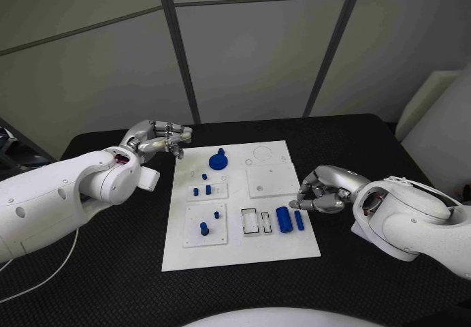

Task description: Assemble the parts on the task board

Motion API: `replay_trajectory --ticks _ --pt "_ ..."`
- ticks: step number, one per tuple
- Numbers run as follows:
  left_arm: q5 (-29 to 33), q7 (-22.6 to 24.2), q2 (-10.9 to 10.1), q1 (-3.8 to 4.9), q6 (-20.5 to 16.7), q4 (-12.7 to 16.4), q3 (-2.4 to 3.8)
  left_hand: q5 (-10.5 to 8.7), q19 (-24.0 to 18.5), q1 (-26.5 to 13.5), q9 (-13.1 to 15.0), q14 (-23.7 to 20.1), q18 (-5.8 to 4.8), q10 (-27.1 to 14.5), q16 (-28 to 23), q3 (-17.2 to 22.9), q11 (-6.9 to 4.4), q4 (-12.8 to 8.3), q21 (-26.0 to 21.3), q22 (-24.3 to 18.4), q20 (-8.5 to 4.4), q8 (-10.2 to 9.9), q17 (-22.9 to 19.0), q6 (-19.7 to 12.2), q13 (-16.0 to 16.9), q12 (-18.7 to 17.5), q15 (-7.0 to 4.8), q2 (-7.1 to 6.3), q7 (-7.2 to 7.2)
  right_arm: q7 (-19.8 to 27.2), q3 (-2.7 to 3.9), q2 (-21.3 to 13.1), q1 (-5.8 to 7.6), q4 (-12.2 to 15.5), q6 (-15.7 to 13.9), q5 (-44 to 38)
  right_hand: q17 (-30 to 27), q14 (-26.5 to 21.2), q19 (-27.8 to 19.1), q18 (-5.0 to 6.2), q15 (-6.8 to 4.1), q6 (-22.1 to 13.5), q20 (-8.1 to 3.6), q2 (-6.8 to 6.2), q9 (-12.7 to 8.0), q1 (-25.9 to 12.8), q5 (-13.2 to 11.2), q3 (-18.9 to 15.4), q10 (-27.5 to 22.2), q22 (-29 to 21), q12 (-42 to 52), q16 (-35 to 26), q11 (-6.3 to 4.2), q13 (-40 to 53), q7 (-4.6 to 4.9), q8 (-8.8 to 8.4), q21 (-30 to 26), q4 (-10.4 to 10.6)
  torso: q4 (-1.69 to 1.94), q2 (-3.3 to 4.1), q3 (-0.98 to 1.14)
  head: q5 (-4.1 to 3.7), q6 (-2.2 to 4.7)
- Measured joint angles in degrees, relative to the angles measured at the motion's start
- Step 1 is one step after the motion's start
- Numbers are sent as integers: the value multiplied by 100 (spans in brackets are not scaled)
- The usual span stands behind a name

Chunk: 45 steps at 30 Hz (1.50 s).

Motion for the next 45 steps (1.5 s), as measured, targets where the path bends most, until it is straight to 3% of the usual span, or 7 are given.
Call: replay_trajectory --ticks 9,20,35,40,45 --pt "122 0 -62 -1 5 5 -7 0 0 0 0 0 0 0 0 0 0 0 0 -3 0 0 0 0 4 0 0 0 0 -309 -15 150 -57 -44 169 -222 -1 0 0 1 0 -19 0 0 80 0 66 -109 31 -1 0 0 -31 65 -19 96 27 -18 10 7 -6 0 -66" --pt "177 8 -89 -1 2 32 -8 0 0 0 0 0 0 1 0 0 0 0 0 -2 0 0 0 0 4 0 0 0 0 -464 -24 366 -232 -75 246 -386 -1 0 0 2 0 -41 0 30 141 -30 64 -223 31 -1 0 0 -31 76 -42 159 26 -16 1 7 -3 49 -116" --pt "195 24 -115 -1 -15 57 -8 0 7 0 0 0 0 -12 0 0 -14 0 0 -4 -7 0 0 -20 3 0 0 0 -20 -541 -32 633 -316 -248 410 -509 -2 0 -1 2 0 -83 0 -1 205 1 -93 -314 30 -2 -17 0 -31 49 -43 217 26 -15 1 5 -1 104 -187" --pt "197 27 -121 -1 -19 70 -8 0 22 0 0 0 0 -12 0 0 -14 0 0 -7 -22 0 0 -20 2 0 0 0 -20 -548 -32 743 -399 -348 483 -550 -2 0 -1 2 0 -143 0 0 262 0 -190 -383 25 -2 -80 0 -26 -7 -42 247 26 3 5 8 -1 105 -201" --pt "199 27 -133 -1 -20 77 -8 0 22 0 0 0 0 -12 0 0 -14 0 0 -7 -22 0 0 -20 2 0 0 0 -20 -546 6 839 -436 -419 531 -622 -2 -1 -1 2 0 -160 0 49 310 -49 -225 -443 -66 -2 -168 0 -2 -99 -20 308 26 1 7 9 -2 124 -219"
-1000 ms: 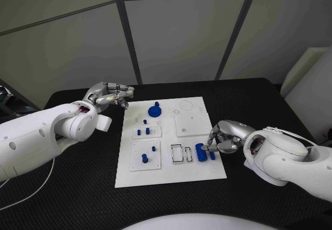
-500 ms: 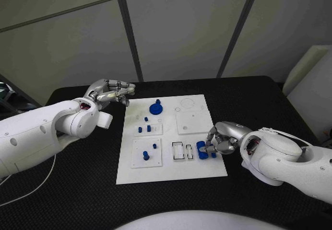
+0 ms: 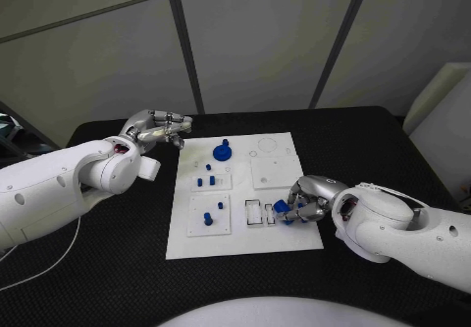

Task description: Assemble the parts on the task board

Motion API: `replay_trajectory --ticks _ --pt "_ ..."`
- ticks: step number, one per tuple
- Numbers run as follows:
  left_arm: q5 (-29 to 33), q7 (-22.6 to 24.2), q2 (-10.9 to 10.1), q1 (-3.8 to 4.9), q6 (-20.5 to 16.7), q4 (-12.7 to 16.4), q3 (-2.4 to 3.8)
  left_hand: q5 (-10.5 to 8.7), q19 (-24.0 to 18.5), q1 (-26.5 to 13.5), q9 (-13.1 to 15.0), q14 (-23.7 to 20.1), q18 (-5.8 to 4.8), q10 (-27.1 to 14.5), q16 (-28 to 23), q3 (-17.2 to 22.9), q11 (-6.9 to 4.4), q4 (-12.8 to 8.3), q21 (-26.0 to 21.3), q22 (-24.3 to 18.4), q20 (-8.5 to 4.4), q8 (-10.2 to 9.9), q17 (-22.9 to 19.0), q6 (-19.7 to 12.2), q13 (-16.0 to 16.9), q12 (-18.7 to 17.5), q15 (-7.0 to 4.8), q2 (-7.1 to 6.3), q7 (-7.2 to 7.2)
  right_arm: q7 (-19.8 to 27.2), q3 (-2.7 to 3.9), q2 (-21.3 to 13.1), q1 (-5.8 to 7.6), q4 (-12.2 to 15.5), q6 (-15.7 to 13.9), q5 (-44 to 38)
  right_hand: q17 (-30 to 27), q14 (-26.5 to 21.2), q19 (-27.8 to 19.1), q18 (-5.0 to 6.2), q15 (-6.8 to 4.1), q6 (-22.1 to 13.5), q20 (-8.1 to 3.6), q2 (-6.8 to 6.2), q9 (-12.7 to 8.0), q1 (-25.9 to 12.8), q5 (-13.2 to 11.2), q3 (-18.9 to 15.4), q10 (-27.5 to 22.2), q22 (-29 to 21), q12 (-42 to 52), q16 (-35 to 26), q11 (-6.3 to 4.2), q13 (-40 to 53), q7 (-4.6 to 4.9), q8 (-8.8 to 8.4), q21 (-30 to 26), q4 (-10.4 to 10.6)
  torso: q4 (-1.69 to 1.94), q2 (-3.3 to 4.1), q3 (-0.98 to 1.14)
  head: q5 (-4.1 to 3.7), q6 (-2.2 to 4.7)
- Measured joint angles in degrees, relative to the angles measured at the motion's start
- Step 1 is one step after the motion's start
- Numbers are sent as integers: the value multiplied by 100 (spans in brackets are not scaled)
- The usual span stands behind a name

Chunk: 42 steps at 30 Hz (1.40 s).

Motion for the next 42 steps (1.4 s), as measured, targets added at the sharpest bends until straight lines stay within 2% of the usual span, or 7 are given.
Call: replay_trajectory --ticks 6,15,19,27,37,40,42 --pt "1 0 -13 1 0 26 0 0 0 -24 0 0 0 0 0 16 0 16 -23 0 0 0 0 0 6 0 0 24 0 7 19 81 -24 -31 23 -64 0 0 0 0 0 -15 0 35 83 -31 144 -16 -9 0 -5 0 -9 -11 -17 5 0 -16 0 0 1 13 -6" --pt "3 0 -25 1 0 40 1 0 0 -23 0 0 0 1 0 16 1 16 -23 1 0 0 0 0 6 0 0 23 0 3 -10 -35 -79 123 -185 -83 -1 -2 31 1 -63 125 -31 328 127 262 718 9 113 -1 47 0 -130 203 -123 177 66 -43 0 0 10 52 -14" --pt "4 0 -30 1 0 39 2 0 0 -23 0 0 0 1 0 16 1 16 -23 1 0 0 0 0 5 0 0 23 0 -23 -38 -137 -117 257 -299 -50 -1 -12 52 0 -73 137 -52 367 144 302 859 2 128 -1 47 0 -145 215 -138 230 66 -50 -1 -2 8 62 -12" --pt "5 0 -6 1 0 26 2 0 0 -23 0 0 0 -21 0 16 23 16 -23 -6 0 0 0 0 5 0 0 23 0 -72 -35 -199 -121 557 -673 54 -1 -22 52 1 -83 141 -53 381 144 315 952 -24 158 -1 47 23 -174 261 -142 294 89 -26 -4 -9 2 58 52" --pt "6 2 71 1 1 18 1 0 -1 -23 0 0 0 -21 0 16 24 16 -23 -5 0 0 0 0 4 0 0 23 0 -72 -32 161 -117 491 -893 134 -1 -21 51 1 -123 141 -95 385 143 311 1145 -65 158 -1 47 23 -174 221 -143 340 89 -4 2 10 1 79 53" --pt "6 2 77 1 1 17 1 0 0 -23 0 0 0 -21 0 16 24 16 -22 -5 0 0 0 0 4 0 0 23 0 -67 -32 298 -117 420 -908 140 -1 -21 51 1 -123 141 -94 492 143 203 1140 -150 158 -1 18 23 -174 224 -143 365 111 2 4 12 1 80 47" --pt "6 3 81 1 1 14 1 0 0 -23 0 0 0 -21 0 16 24 16 -23 -5 0 0 0 0 4 0 0 23 0 -64 -31 402 -117 353 -908 145 -1 -21 51 1 -123 142 -94 568 156 87 963 -223 169 -1 17 23 -185 231 -144 379 111 -2 6 11 -1 80 46"
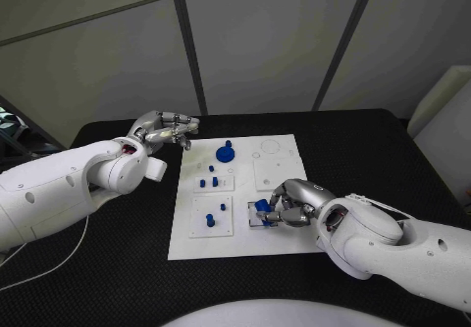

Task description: Assemble the parts on the task board

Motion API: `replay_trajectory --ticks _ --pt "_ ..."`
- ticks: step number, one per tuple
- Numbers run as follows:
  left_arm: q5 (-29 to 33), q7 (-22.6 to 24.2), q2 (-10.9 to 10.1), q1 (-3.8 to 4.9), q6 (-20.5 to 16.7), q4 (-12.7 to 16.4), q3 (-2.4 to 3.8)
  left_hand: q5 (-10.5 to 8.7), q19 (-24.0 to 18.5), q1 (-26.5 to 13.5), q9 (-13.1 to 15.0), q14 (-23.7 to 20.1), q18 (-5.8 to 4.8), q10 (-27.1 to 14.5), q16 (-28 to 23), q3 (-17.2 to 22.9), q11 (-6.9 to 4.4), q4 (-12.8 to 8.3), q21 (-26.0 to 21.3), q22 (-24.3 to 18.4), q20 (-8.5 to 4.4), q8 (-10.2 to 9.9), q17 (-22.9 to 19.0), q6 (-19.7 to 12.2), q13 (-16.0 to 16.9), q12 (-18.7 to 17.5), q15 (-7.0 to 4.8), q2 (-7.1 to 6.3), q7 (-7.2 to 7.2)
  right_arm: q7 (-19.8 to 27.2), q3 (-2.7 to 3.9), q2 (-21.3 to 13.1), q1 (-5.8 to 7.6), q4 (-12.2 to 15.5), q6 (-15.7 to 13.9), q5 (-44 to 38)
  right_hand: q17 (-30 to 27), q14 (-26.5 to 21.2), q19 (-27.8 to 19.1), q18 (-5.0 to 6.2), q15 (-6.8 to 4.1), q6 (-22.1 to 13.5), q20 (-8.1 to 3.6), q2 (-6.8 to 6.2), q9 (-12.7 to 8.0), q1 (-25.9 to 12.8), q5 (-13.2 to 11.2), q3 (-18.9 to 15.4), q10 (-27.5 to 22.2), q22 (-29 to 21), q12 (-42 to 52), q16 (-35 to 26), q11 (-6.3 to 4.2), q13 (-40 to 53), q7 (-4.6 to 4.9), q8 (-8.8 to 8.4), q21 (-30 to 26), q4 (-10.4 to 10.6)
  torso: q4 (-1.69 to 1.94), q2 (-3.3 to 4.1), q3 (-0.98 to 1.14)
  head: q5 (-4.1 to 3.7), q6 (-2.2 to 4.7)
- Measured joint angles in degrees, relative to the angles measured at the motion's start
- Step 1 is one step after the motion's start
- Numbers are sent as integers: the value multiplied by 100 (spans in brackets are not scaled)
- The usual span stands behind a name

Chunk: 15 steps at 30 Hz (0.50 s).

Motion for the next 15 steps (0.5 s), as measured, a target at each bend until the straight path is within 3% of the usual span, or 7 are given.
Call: replay_trajectory --ticks 1,3,7,15 --pt "0 0 3 0 0 -1 0 0 0 0 0 0 0 0 0 0 0 0 0 0 0 0 0 0 0 0 0 0 0 0 0 41 0 -31 2 3 0 0 0 0 0 6 0 14 183 -90 -86 -30 9 0 -7 0 -9 0 -6 26 0 4 1 1 -1 0 0" --pt "0 0 6 0 0 -2 0 0 0 0 0 0 0 0 0 0 0 0 0 0 0 0 0 0 0 0 0 0 0 0 2 105 0 -85 10 9 0 -1 0 0 -1 65 0 34 313 -274 -190 -91 21 0 -50 0 -20 -12 -65 63 0 7 4 1 -2 0 0" --pt "0 0 21 0 0 -11 0 0 0 0 0 0 0 0 0 0 0 0 0 0 0 0 0 0 0 0 0 0 0 -10 4 239 3 -205 47 26 0 -2 0 0 -3 104 0 41 354 -413 -207 -147 38 0 -51 0 -38 -27 -103 67 0 4 6 5 -2 10 12" --pt "1 0 34 0 2 -17 0 0 0 0 0 0 0 1 0 0 0 0 0 1 0 0 0 0 -1 0 0 0 0 -56 7 352 21 -371 192 37 0 -2 0 0 -3 60 0 21 430 -802 -670 -393 -3 5 -153 -44 3 -77 -60 79 0 3 4 9 -2 34 8"
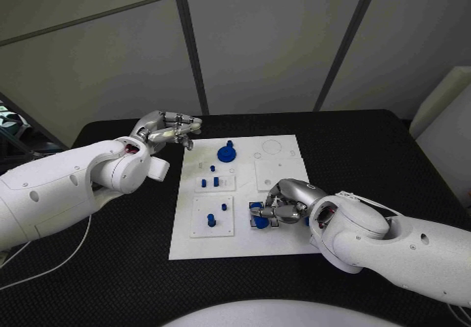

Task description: Assemble the parts on the task board

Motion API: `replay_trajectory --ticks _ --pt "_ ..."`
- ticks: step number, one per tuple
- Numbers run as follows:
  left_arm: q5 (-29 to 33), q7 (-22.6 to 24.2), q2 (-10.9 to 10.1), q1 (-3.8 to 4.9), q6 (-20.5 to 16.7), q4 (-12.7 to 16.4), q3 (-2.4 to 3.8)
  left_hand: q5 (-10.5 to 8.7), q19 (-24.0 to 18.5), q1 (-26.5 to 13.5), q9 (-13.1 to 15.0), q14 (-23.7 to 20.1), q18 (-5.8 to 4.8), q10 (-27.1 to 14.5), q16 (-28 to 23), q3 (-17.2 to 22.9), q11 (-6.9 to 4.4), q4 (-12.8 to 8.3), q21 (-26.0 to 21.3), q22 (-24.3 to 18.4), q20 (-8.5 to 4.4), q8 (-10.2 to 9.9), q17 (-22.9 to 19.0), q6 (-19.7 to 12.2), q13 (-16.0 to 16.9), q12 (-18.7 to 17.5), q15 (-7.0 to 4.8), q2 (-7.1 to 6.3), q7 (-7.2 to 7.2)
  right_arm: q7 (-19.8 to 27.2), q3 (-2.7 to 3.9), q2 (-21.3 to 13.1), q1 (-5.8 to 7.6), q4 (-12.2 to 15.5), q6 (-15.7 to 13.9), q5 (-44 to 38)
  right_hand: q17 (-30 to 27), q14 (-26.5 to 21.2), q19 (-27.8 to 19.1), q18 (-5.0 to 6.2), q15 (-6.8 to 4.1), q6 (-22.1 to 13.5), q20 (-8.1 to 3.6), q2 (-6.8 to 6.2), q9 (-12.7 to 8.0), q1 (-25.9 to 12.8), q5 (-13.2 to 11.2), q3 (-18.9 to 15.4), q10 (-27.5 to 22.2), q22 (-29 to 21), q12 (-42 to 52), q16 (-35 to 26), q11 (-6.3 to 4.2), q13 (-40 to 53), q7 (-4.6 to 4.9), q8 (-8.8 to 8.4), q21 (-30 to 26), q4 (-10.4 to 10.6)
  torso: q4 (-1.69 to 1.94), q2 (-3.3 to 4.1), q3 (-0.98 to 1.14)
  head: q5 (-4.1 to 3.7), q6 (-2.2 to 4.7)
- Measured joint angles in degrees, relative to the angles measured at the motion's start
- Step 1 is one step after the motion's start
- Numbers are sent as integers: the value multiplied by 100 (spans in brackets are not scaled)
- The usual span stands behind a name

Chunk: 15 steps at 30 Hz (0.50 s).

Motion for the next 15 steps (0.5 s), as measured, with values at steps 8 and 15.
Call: replay_trajectory --ticks 8,15 --pt "0 0 4 0 1 -4 0 0 21 0 0 0 0 0 0 0 0 0 0 -6 21 0 0 0 6 27 0 0 0 -45 1 10 11 -43 161 -60 0 0 0 0 1 -40 0 -58 75 -228 -667 -95 -34 -1 -67 -45 7 -33 -1 0 -27 -2 -6 1 4 4 -25" --pt "1 0 3 0 2 -6 0 0 21 0 0 0 0 0 0 0 0 0 0 -5 21 0 0 0 6 27 0 0 0 -62 1 2 12 20 191 -162 0 1 0 0 1 -61 0 -93 125 -324 -1014 -95 -62 -1 -96 -45 20 -15 20 22 -49 -2 -9 -3 7 5 -27"
